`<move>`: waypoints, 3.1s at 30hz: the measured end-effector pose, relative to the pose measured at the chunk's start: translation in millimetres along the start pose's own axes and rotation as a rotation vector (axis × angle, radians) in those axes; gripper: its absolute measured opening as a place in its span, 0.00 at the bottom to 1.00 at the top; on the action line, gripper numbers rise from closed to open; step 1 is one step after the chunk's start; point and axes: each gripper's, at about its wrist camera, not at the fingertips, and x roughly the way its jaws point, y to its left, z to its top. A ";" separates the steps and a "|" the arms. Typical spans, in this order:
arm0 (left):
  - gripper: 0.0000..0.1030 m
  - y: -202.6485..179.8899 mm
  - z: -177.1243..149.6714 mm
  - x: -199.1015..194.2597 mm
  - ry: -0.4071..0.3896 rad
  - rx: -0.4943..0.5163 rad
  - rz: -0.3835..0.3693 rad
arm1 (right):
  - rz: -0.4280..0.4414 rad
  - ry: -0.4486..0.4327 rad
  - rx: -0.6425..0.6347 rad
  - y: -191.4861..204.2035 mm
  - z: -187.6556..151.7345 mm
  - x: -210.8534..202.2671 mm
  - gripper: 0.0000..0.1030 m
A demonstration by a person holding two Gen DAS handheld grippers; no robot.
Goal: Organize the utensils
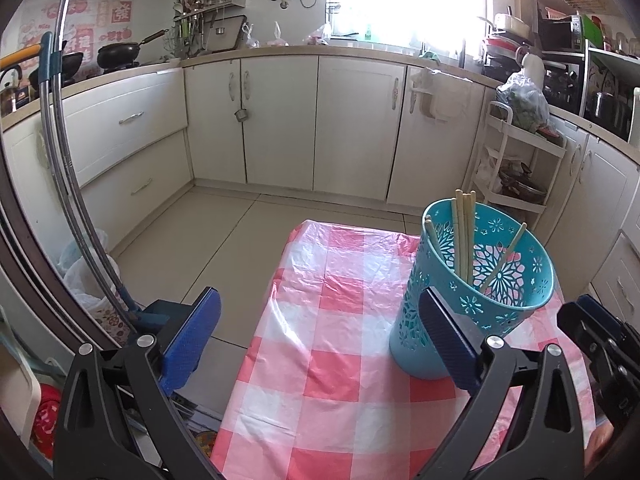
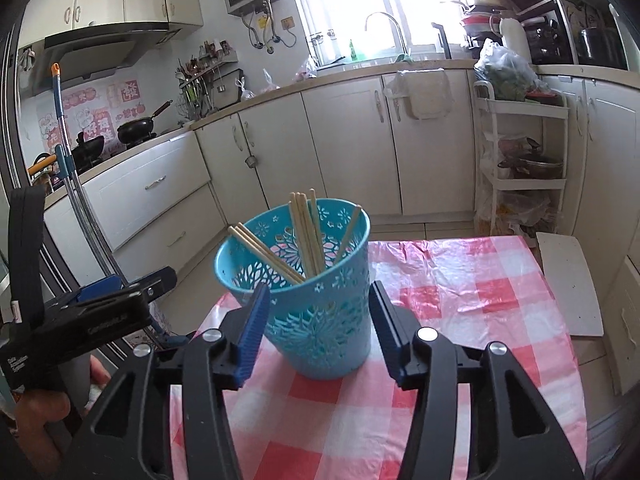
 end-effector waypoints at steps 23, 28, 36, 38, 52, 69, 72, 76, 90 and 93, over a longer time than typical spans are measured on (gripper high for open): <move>0.93 -21.6 -40.4 -167.1 0.086 0.161 0.034 | -0.048 0.104 -0.017 23.1 -22.8 -137.4 0.93; 0.93 -18.8 -48.9 -212.0 0.054 0.163 0.040 | -0.051 0.074 -0.049 37.8 -28.7 -176.1 0.93; 0.93 -6.8 -69.5 -263.7 0.057 0.145 0.046 | -0.058 0.043 0.041 41.8 -54.1 -223.1 0.93; 0.93 -4.7 -73.5 -273.8 0.052 0.139 0.043 | -0.064 0.036 0.054 44.5 -61.6 -229.7 0.93; 0.93 7.4 -81.2 -319.7 -0.014 0.100 0.038 | -0.050 0.001 -0.012 68.6 -78.7 -254.1 0.93; 0.93 12.4 -83.7 -348.6 -0.069 0.098 0.051 | -0.031 -0.047 -0.063 83.5 -79.7 -275.0 0.93; 0.93 14.1 -84.2 -352.1 -0.076 0.096 0.052 | -0.032 -0.055 -0.068 84.4 -78.9 -277.7 0.93; 0.93 15.7 -85.8 -354.2 -0.080 0.095 0.054 | -0.036 -0.070 -0.066 84.3 -78.6 -281.0 0.93; 0.93 20.0 -85.5 -357.9 -0.090 0.094 0.054 | -0.032 -0.100 -0.079 86.5 -77.7 -286.7 0.93; 0.93 20.5 -85.3 -359.1 -0.094 0.096 0.055 | -0.031 -0.102 -0.080 86.1 -77.7 -287.6 0.93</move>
